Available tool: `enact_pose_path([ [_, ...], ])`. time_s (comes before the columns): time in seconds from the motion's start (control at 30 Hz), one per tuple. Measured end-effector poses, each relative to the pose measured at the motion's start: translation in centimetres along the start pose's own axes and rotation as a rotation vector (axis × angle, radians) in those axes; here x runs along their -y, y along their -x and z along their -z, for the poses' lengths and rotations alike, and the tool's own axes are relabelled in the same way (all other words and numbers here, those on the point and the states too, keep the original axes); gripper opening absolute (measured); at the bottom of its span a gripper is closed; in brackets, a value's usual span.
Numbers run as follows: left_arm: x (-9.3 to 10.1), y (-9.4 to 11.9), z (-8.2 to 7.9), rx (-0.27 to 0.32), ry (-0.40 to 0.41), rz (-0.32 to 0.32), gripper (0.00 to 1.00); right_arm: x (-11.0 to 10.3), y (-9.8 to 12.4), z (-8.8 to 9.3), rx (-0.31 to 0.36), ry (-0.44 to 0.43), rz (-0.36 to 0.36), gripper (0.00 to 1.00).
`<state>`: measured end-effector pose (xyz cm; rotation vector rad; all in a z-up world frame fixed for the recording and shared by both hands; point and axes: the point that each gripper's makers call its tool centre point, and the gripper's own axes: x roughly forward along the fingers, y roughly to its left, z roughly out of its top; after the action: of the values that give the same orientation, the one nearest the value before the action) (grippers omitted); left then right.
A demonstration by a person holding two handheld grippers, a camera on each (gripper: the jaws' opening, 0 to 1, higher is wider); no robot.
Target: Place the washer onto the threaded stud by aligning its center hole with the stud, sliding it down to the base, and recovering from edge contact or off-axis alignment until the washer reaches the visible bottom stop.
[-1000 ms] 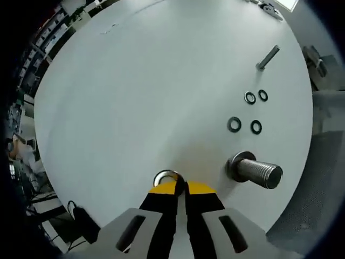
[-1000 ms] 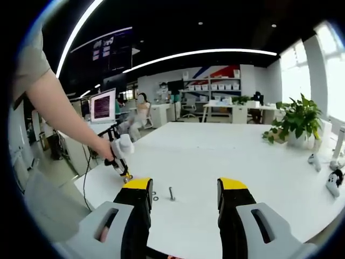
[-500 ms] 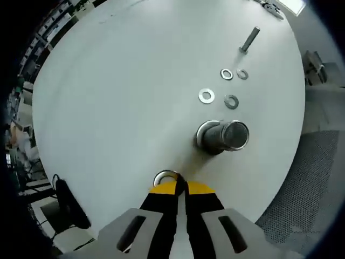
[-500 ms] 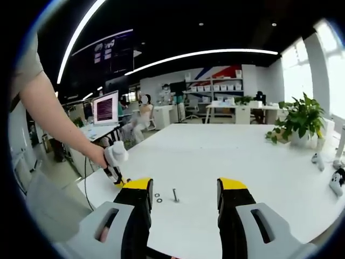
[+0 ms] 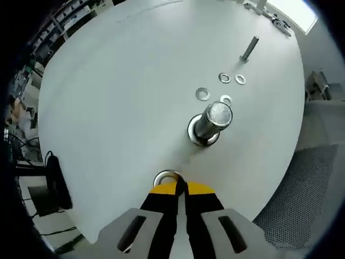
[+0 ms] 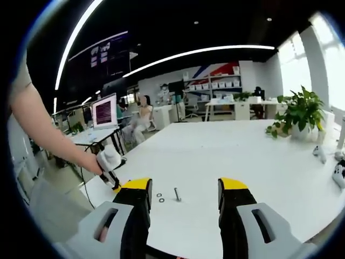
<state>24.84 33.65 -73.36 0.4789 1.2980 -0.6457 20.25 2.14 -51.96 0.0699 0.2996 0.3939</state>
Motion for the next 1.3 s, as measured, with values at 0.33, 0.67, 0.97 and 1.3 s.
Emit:
enact_pose_path([
  [0.33, 0.6, 2.1, -1.5, 0.045, -0.103, -0.042, 0.01, -0.4, -0.2, 0.3, -0.016, 0.019, -0.011, 0.52],
  [0.67, -0.7, 5.3, -4.4, 0.115, -0.17, -0.094, 0.01, -0.5, -0.2, 0.3, -0.017, 0.016, -0.016, 0.52],
  [0.97, 0.2, 6.5, -7.3, 0.126, -0.248, -0.076, 0.01, -0.7, -0.3, 0.3, -0.018, 0.011, -0.024, 0.52],
  [1.3, 2.5, 4.5, -7.4, 0.066, -0.338, -0.032, 0.01, -0.9, -0.4, 0.3, -0.021, 0.026, -0.032, 0.52],
])
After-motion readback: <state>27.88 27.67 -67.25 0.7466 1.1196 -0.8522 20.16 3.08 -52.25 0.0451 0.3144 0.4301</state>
